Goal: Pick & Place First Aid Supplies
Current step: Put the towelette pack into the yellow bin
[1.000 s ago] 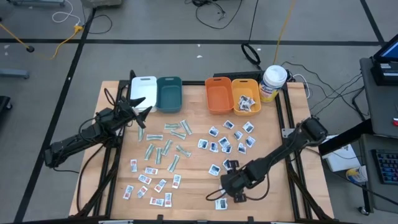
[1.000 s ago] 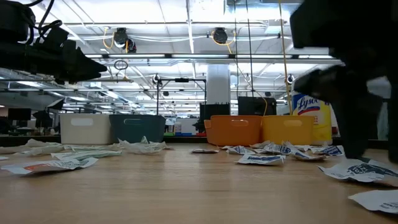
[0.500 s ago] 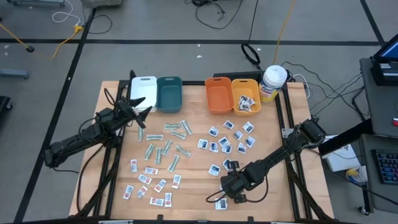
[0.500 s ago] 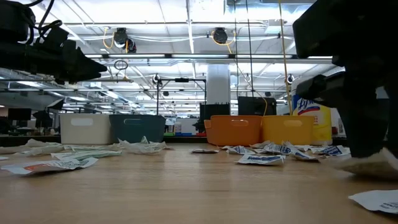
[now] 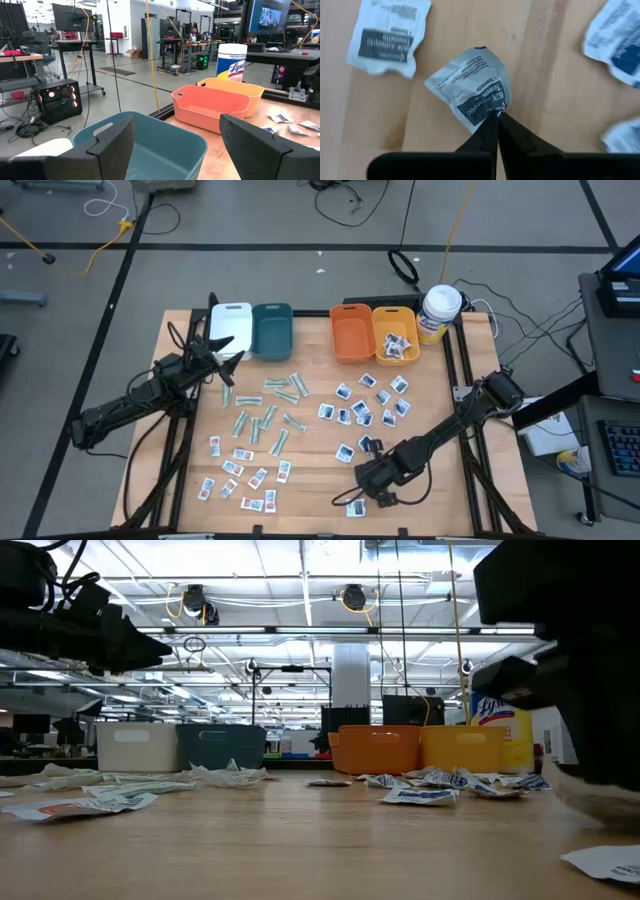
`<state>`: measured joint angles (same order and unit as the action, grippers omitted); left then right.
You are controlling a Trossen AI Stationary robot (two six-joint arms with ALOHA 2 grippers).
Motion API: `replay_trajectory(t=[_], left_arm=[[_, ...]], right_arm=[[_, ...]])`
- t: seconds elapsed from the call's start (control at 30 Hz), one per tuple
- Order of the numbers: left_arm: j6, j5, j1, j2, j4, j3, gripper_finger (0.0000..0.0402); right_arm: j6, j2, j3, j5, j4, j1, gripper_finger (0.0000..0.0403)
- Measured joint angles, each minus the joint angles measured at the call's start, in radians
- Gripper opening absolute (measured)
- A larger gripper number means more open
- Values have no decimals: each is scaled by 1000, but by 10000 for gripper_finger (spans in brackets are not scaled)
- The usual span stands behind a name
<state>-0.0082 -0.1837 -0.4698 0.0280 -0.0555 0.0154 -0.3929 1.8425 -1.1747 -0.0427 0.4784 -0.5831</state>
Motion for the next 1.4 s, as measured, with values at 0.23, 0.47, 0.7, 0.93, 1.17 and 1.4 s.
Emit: replay_trajectory(t=[0.23,0.47,0.7,0.93,1.17,1.4], left_arm=[[0,0,0,0,0,0,296],[0,0,0,0,0,0,296],[0,0,0,0,0,0,296],[0,0,0,0,0,0,296],[0,0,0,0,0,0,296],[0,0,0,0,0,0,296]], right_arm=[[169,-63,-89,-4,108,50,0],[277,-100,-214,-5,225,145,0],[328,-102,-329,-5,340,243,0],[253,-101,-336,-9,371,375,0],[192,-101,-336,-99,457,557,0],[158,-101,-336,-229,516,744,0]])
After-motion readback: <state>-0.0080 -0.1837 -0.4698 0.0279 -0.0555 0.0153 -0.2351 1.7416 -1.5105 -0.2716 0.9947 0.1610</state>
